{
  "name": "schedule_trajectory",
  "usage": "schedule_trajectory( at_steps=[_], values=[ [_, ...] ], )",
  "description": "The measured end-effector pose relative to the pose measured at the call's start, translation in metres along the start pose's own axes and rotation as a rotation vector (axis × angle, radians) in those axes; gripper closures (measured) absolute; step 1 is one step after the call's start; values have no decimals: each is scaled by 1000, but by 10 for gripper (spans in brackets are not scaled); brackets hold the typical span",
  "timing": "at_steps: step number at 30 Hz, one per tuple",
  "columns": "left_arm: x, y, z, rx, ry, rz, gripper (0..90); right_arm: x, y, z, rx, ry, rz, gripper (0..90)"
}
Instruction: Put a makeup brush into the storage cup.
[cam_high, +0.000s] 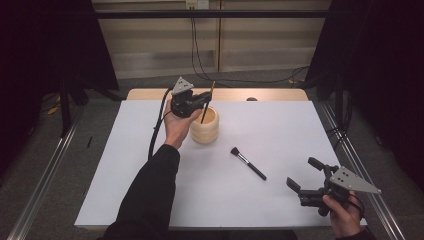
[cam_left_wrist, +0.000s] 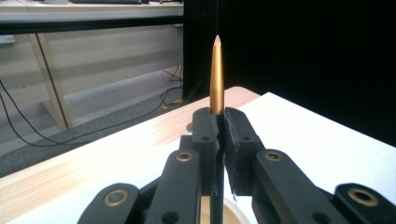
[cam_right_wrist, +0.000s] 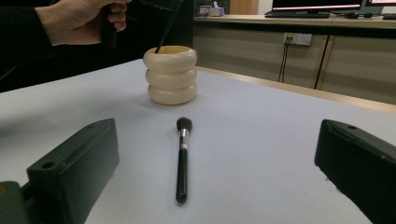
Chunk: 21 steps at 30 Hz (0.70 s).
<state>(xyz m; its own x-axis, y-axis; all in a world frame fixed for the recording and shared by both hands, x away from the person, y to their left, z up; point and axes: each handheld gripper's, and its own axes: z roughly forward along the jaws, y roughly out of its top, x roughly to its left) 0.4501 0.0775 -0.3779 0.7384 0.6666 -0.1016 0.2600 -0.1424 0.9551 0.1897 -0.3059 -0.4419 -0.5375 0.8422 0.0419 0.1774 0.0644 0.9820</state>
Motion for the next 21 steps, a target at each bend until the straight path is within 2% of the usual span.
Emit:
schedule_trajectory(
  at_steps=[6, 7, 8, 9, 10, 18, 19, 21],
  values=[
    [3, -7, -1, 7, -12, -12, 837, 0, 0, 0, 0, 0, 0, 0],
    [3, -8, -1, 7, 2, -5, 837, 0, 0, 0, 0, 0, 0, 0],
    [3, -10, -1, 2, -5, -18, 837, 0, 0, 0, 1, 1, 3, 0],
    [4, -11, -1, 2, -10, -13, 837, 0, 0, 0, 2, 2, -1, 0],
    [4, -12, -2, 8, 5, -16, 837, 0, 0, 0, 2, 2, -1, 0],
    [6, -20, -1, 23, 3, -26, 837, 0, 0, 0, 2, 3, -1, 0],
    [7, -21, -1, 25, -15, -22, 837, 0, 0, 0, 3, 3, 1, 0],
    [6, -22, -1, 27, 5, -28, 837, 0, 0, 0, 3, 3, -1, 0]
  ],
)
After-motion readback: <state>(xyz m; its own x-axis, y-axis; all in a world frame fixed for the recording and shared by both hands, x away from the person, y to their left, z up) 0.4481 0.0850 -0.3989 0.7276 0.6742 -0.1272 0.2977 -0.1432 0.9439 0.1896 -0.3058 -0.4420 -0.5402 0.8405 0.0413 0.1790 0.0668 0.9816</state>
